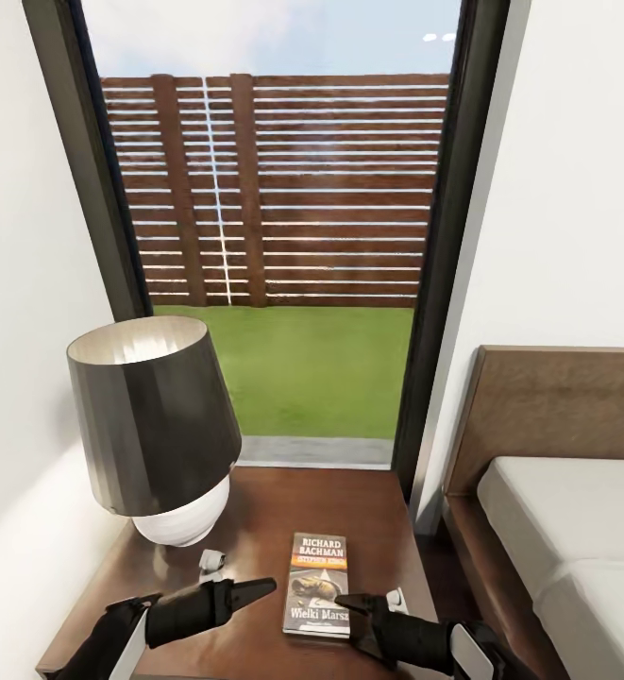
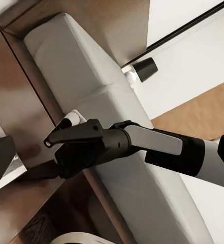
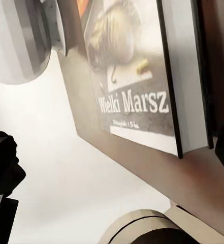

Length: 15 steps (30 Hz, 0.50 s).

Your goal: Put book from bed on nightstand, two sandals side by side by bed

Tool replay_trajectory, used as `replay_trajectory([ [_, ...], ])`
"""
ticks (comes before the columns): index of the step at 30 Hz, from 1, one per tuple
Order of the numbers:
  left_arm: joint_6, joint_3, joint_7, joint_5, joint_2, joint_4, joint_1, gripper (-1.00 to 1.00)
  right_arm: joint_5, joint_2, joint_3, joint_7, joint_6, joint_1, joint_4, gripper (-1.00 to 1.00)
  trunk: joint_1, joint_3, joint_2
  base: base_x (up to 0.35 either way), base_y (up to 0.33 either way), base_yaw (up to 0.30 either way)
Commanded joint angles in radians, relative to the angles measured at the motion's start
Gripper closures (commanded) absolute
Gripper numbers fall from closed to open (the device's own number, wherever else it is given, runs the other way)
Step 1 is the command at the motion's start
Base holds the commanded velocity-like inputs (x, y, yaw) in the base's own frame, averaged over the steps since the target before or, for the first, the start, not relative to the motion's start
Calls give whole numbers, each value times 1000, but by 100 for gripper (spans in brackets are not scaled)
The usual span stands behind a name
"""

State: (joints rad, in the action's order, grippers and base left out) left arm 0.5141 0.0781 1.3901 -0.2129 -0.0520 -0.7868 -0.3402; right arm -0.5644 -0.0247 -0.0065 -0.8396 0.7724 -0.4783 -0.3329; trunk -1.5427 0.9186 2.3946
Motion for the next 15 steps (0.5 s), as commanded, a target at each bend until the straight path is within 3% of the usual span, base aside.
replay_trajectory([
  [1,11,0,3,-2,0,0,0,-100,3,0,0,0,2,0,0,-100,0,1,0,-85,0,0],
  [8,10,0,3,-2,0,0,0,-100,3,0,0,-1,2,0,0,-100,0,1,0,-206,0,0],
  [15,10,0,3,-2,0,0,0,-100,3,0,0,-1,2,0,0,-100,0,1,0,-30,0,0],
])
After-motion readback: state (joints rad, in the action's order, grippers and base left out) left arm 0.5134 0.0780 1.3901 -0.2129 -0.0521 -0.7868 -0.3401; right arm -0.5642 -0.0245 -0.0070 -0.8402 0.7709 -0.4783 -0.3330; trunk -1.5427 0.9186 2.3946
